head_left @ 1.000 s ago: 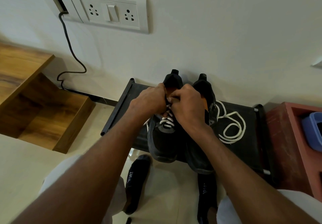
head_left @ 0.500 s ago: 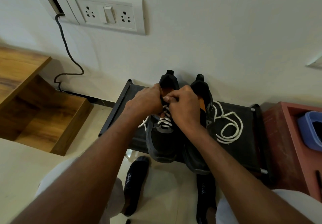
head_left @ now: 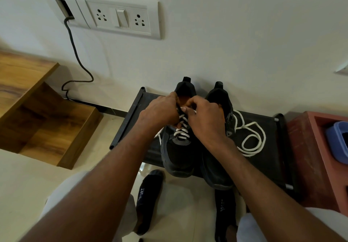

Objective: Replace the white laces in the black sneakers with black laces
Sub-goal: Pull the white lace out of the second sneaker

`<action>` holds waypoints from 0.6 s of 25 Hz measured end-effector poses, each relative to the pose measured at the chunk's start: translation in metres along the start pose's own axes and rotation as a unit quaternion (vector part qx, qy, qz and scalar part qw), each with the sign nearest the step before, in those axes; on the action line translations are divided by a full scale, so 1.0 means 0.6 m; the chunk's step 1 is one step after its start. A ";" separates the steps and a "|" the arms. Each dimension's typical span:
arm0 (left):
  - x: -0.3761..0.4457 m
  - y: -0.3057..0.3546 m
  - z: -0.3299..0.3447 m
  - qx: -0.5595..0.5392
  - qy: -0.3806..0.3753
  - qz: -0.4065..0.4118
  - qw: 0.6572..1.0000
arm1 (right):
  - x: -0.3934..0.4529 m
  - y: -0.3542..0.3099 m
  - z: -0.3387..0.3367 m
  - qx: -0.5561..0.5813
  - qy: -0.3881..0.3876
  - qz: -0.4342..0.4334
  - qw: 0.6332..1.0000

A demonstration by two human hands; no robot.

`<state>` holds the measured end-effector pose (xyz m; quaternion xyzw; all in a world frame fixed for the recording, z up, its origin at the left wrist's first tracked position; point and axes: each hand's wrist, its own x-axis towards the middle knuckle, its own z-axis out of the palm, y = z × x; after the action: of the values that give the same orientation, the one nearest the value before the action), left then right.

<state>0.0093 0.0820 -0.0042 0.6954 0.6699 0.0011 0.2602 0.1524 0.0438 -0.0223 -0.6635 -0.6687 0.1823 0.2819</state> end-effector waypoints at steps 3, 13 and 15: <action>0.001 0.000 0.002 0.002 0.006 -0.001 1.000 | -0.001 0.004 -0.004 0.001 0.021 -0.004 1.000; -0.001 0.000 0.002 0.001 0.017 0.005 1.000 | 0.013 -0.002 -0.040 0.542 -0.112 0.199 0.809; -0.003 0.001 -0.001 -0.003 0.012 0.006 1.000 | 0.017 -0.001 -0.051 0.646 -0.119 0.217 0.722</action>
<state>0.0093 0.0806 -0.0029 0.6987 0.6685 0.0131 0.2544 0.1710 0.0497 0.0033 -0.4204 -0.2548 0.7040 0.5126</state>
